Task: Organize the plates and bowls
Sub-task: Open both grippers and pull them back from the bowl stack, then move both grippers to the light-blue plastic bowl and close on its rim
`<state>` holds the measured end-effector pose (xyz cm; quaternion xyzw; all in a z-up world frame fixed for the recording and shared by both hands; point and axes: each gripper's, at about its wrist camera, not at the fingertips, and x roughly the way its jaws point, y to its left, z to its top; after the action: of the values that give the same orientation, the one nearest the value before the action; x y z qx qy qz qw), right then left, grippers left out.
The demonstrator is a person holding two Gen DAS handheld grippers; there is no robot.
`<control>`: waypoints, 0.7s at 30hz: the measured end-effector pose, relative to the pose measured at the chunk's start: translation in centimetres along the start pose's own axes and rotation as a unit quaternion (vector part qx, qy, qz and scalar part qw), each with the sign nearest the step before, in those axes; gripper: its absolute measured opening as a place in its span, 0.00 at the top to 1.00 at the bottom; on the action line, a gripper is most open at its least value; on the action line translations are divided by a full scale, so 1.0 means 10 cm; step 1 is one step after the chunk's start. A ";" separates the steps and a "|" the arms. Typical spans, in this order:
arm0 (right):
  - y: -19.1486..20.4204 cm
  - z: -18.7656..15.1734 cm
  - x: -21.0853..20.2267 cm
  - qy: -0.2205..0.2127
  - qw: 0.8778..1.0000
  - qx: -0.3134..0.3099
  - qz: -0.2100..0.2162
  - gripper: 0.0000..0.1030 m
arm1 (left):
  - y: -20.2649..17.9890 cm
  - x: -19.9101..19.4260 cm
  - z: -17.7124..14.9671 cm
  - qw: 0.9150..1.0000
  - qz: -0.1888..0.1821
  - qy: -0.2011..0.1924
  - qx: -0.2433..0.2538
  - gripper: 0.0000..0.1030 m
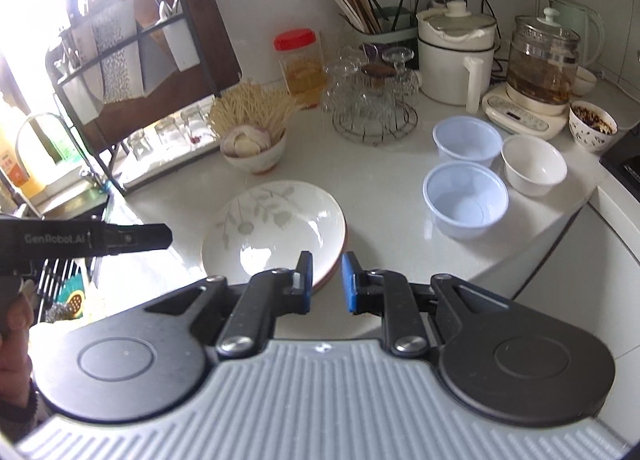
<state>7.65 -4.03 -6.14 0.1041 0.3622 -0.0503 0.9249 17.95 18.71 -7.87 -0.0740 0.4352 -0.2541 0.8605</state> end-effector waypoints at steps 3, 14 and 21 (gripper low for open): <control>-0.04 -0.02 0.00 0.002 1.000 0.005 -0.001 0.81 | -0.04 0.01 -0.07 1.000 0.002 0.007 0.006 0.67; -0.42 0.08 0.11 0.002 0.999 0.037 -0.010 0.81 | -0.39 0.29 0.11 0.999 0.015 0.008 0.036 0.38; -0.98 0.37 0.38 0.000 0.998 0.053 -0.019 0.81 | -0.71 0.75 0.36 0.999 0.026 0.003 0.047 0.37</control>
<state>11.21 -14.49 -7.59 0.1457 0.3612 -0.0872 0.9169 21.82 8.54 -8.49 -0.0217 0.4272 -0.2520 0.8681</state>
